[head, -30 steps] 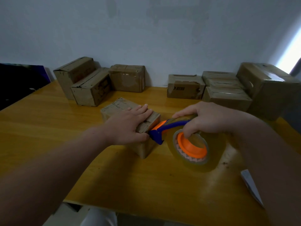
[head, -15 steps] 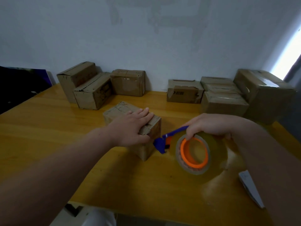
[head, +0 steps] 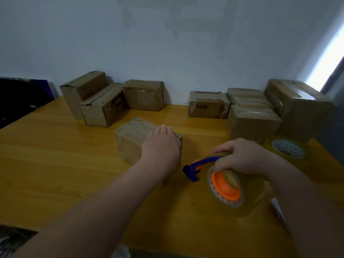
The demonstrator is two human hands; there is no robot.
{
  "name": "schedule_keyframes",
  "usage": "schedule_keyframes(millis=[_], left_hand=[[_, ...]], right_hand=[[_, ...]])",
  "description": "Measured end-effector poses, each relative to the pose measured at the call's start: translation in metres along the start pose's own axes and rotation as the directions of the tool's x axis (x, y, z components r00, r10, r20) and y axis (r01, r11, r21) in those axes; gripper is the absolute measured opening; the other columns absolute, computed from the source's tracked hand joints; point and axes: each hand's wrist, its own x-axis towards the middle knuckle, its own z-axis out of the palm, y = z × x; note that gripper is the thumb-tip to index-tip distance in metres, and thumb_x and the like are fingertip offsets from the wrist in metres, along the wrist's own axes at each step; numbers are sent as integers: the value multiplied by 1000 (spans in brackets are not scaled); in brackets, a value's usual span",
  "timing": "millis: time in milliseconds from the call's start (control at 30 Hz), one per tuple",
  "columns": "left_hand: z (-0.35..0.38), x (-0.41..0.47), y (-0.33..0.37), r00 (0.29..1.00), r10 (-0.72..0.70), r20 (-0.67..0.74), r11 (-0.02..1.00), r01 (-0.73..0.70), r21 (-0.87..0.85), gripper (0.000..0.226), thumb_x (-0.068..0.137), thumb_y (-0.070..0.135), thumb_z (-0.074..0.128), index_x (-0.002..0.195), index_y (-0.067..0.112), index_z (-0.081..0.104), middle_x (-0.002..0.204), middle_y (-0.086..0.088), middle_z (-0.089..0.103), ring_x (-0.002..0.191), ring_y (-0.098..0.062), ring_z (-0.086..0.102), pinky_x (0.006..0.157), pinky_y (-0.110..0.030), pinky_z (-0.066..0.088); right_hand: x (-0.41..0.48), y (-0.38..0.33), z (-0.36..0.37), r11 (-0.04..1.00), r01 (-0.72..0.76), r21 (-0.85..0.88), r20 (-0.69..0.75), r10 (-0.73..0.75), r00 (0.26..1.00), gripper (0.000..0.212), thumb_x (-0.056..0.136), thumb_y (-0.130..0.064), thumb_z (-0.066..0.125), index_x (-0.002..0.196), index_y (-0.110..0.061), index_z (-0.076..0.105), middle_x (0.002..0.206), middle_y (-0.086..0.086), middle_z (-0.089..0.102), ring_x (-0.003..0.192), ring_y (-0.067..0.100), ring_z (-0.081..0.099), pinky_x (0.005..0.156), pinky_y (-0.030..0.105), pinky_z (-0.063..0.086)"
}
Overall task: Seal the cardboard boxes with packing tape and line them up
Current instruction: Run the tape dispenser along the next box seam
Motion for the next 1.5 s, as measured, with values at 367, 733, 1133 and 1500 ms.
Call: schedule_keyframes(millis=[367, 733, 1133, 1500], left_hand=[[8, 0, 5, 999, -12, -47, 997, 16, 71, 62, 101, 24, 41, 151, 8, 7, 159, -14, 11, 146, -27, 12, 117, -39, 11], [-14, -7, -24, 951, 305, 46, 952, -303, -47, 67, 95, 27, 55, 150, 31, 17, 159, 10, 10, 145, -12, 11, 117, -31, 6], [-8, -1, -30, 946, 323, 19, 942, -320, -101, 69, 94, 38, 53, 151, 28, 17, 159, 10, 13, 145, -11, 13, 115, -30, 16], [-21, 6, -41, 926, 354, 130, 935, -351, -48, 73, 92, 18, 59, 149, 35, 17, 158, 13, 11, 146, -13, 8, 117, -31, 5]], right_hand=[[-10, -8, 1, 999, 5, -36, -71, -7, 997, 63, 72, -48, 72, 131, -39, 52, 131, -2, 48, 111, 18, 48, 77, 26, 45], [-21, 17, -12, 946, 137, 293, -452, 11, 892, 82, 72, -23, 79, 142, -38, 39, 136, -1, 44, 100, 12, 44, 63, 22, 39], [-10, 30, 24, 611, 286, 738, -372, 15, 928, 78, 63, 6, 77, 120, -40, 53, 114, 2, 61, 99, 23, 63, 80, 41, 57], [-2, 44, 50, 694, 317, 646, -408, -37, 912, 71, 67, -3, 83, 117, -41, 49, 111, -11, 56, 90, 0, 61, 62, 15, 51]])
